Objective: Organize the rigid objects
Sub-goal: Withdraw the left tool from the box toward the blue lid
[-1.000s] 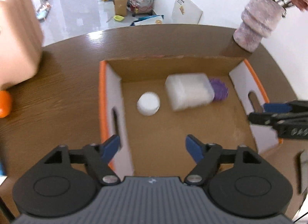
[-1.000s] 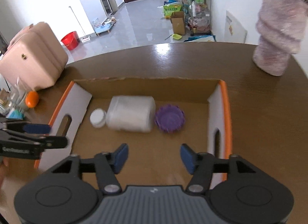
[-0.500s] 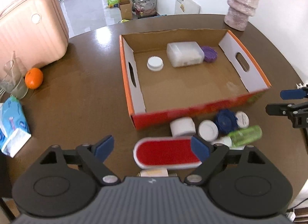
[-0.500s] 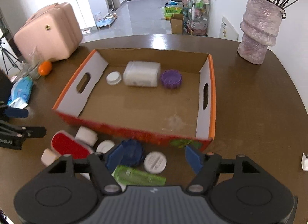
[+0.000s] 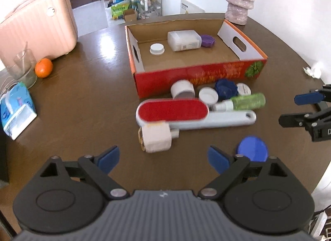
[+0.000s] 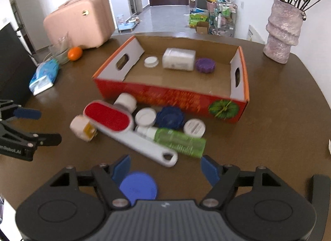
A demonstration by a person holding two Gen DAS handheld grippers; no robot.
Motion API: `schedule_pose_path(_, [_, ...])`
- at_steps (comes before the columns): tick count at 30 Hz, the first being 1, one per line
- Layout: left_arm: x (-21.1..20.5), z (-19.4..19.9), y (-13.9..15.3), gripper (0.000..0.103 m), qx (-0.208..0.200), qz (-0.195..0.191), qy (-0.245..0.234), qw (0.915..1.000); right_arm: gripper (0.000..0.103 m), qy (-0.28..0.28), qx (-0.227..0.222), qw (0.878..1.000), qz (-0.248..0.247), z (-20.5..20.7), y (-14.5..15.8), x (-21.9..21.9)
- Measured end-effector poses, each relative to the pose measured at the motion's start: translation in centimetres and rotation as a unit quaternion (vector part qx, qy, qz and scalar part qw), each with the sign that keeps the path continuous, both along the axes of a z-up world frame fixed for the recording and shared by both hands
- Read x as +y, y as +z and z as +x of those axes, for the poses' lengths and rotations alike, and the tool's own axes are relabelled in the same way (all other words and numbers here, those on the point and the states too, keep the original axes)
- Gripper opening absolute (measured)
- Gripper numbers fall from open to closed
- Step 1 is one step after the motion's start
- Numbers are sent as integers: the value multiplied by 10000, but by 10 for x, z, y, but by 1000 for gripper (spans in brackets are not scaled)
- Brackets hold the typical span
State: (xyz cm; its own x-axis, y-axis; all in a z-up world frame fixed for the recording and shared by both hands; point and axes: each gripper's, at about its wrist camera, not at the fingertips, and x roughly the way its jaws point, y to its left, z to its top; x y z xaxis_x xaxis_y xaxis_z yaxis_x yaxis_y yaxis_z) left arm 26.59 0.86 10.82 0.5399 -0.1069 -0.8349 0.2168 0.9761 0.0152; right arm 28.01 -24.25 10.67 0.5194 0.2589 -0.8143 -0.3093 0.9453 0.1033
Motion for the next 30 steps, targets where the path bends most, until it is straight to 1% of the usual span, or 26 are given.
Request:
schedule_pose_path(3, [11,-23,-10,94,3,-131,29,9999,76,56,51,9999,106,-21,-13,0])
schedule_pose_path(5, [16,-38,-18,94,22,-52,64,10000,76,70,74,9999,114,-34,-23,1])
schedule_pose_path(8, [22,-61,-29,96,-128,72,65,9999,76,80,-19,9999,79,-55,-35,3])
schedule_pose_path(11, [30,-81,-48,96,-18,57,71,10000,77,126,87,9998,127,-71,-49,3])
schedule_pose_path(14, [36,-93,-58,96,-76,181,164,9997,77,118,145,9998,110,-82,-59,2])
schedule_pose_path(18, [44,-95,-62,96,-12,57,264,9996,77,91,142,9998,97,-90,-66,2])
schedule_pose_path(21, [39,-94,-65,96,-2,195,70,9998,77,184,209,9996,65,-90,-70,4])
schedule_pose_path(24, [32,-87,-66,96,-28,279,20,9996,77,254,207,9995,-45,-84,-70,10])
schedule_pose_path(30, [24,-62,-74,96,78,264,-91,9996,77,315,264,9991,-72,-60,-79,18])
